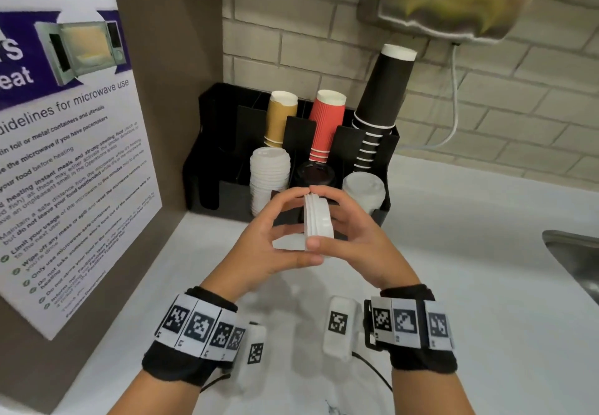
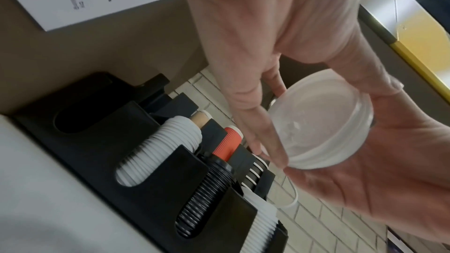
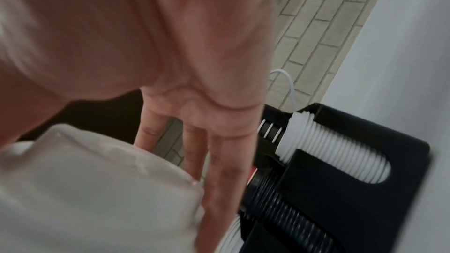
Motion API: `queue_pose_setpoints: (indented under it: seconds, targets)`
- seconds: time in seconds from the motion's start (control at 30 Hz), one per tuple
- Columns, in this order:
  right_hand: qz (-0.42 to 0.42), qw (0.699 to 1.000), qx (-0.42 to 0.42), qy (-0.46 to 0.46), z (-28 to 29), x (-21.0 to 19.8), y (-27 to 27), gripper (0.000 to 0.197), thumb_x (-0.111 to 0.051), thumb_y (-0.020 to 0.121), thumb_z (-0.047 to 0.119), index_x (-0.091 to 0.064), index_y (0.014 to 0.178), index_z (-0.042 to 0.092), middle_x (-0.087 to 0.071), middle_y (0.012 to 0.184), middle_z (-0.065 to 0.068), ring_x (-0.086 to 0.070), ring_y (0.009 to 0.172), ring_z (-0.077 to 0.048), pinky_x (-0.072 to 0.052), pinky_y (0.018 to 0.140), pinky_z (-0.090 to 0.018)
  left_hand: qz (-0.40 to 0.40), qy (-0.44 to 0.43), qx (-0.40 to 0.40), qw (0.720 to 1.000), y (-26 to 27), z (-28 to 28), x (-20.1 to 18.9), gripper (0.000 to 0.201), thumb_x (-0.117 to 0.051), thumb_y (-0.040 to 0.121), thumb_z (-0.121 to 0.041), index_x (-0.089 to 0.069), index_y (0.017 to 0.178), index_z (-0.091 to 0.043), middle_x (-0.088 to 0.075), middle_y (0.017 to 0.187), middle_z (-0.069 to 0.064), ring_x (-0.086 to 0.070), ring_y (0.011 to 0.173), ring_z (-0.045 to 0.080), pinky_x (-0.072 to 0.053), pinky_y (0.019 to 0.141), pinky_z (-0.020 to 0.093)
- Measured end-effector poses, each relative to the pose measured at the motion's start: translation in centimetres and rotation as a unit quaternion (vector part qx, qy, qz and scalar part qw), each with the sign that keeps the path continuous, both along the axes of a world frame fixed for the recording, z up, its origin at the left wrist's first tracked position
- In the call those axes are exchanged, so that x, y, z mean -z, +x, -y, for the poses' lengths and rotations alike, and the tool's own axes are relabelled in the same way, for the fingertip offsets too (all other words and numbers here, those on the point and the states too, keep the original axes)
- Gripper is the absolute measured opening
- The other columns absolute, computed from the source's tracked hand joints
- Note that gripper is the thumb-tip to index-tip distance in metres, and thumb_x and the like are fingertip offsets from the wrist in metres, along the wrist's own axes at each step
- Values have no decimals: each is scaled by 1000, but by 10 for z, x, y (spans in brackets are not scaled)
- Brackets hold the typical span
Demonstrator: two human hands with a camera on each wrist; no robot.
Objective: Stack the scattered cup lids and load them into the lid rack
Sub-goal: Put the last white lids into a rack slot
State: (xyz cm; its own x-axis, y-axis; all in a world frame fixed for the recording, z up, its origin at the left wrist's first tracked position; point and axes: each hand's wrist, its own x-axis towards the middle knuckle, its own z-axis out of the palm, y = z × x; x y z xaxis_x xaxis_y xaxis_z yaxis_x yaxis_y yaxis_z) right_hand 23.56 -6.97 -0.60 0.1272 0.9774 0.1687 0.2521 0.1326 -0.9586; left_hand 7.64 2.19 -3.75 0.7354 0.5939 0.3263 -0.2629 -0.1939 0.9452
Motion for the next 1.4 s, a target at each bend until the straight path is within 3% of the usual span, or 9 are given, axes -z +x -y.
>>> queue_pose_setpoints:
  seconds: [0.2,0.43,0.63,0.73,0.87,0.97,1.03,1.2,1.4]
  targets:
    - [-18,1000,16,7,9,-1,6,70,-82,66,32,-53,129,37,-63,120,4,-60,115,-19,-52,95,-47,22,-6,7,1000,7,5,-2,81,-90,58,-27,-50,127,-43,-53,127,-17,-62,110,15,-58,76,32]
    - [-23,1000,13,2,10,-3,6,70,-83,66,29,-54,129,34,-64,122,3,-62,113,-16,-54,84,-29,11,0,12,1000,8,7,-3,85,-91,55,-27,-50,127,-46,-51,129,-19,-60,113,14,-58,76,33]
    - [-32,999,28,10,6,-1,8,72,-85,66,17,-53,130,26,-64,124,0,-61,115,-17,-52,94,-39,10,-8,3,1000,10,5,-3,87,-91,55,-26,-50,128,-49,-52,129,-24,-60,114,11,-57,76,30]
    - [-15,999,42,21,4,2,2,73,-85,66,20,-53,131,28,-65,119,8,-60,114,-10,-52,96,-33,14,-6,-15,1000,10,4,-1,89,-91,53,-25,-50,130,-44,-52,132,-22,-58,116,9,-57,77,28]
    - [-2,998,51,30,-1,6,-1,70,-84,68,16,-54,130,26,-66,117,9,-61,112,-7,-50,94,-25,13,-12,-22,1000,11,3,2,91,-92,54,-21,-48,132,-40,-51,132,-23,-58,117,8,-56,79,29]
    - [44,998,44,28,-11,0,10,68,-85,68,14,-55,128,25,-67,114,9,-62,107,-5,-49,88,-17,-2,-25,-35,999,9,1,4,95,-87,54,-25,-43,135,-45,-45,140,-25,-52,125,6,-54,89,33]
    - [93,991,88,46,-20,-10,32,67,-87,66,14,-56,124,25,-65,117,5,-62,107,-8,-48,90,-17,-10,-33,-66,997,3,-4,5,93,-85,53,-32,-41,133,-50,-40,143,-26,-48,127,4,-51,94,30]
    - [245,941,234,21,-38,-40,114,66,-88,65,25,-55,122,31,-60,119,5,-57,108,-15,-43,87,-22,-8,-21,-174,985,-19,-21,9,66,-76,63,-31,-53,125,-32,-52,133,-11,-58,114,8,-50,76,11]
    - [345,911,193,-120,-66,-33,152,72,-88,65,25,-54,127,32,-53,119,8,-47,120,-18,-35,90,-27,-34,-7,-214,976,-31,-29,16,45,-75,78,-17,-59,116,-34,-55,128,-8,-61,105,1,-46,71,5]
